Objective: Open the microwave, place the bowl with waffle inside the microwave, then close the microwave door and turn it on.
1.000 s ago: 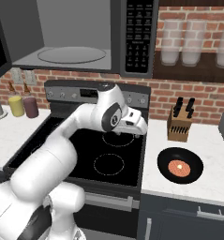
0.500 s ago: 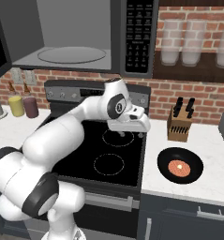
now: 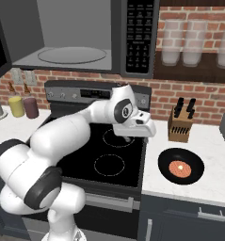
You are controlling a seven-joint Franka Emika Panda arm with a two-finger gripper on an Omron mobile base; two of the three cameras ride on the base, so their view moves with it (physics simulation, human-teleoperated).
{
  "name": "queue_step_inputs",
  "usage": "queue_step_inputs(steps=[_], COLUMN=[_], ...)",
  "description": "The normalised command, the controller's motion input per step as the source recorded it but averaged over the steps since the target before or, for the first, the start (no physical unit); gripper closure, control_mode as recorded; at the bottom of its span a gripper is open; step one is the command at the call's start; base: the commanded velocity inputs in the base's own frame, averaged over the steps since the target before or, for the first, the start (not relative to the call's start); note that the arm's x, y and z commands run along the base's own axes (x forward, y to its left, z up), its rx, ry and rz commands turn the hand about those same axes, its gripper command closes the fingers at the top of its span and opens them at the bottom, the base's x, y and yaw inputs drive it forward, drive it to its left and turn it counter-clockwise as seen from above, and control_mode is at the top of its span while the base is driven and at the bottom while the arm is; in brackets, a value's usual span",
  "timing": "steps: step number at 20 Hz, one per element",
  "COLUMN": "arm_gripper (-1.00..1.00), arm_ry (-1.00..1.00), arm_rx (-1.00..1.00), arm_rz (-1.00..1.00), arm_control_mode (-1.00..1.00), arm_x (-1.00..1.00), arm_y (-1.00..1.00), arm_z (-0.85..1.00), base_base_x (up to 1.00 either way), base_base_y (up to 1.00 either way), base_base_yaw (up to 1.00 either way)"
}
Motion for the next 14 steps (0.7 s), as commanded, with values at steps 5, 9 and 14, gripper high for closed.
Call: queue_step_inputs(steps=[5,9,14], arm_gripper=[-1.0,-1.0,-1.0], arm_ry=[-0.01,-0.05,-0.02], arm_rx=[0.02,0.06,0.03], arm_rz=[0.0,0.0,0.0], arm_control_mode=[-1.0,-1.0,-1.0], arm_x=[0.0,0.01,0.11], arm_y=[-0.15,-0.14,-0.22], arm_z=[-0.31,-0.18,-0.09], base_base_x=[0.0,0.0,0.0], base_base_y=[0.0,0.0,0.0], base_base_yaw=[0.0,0.0,0.0])
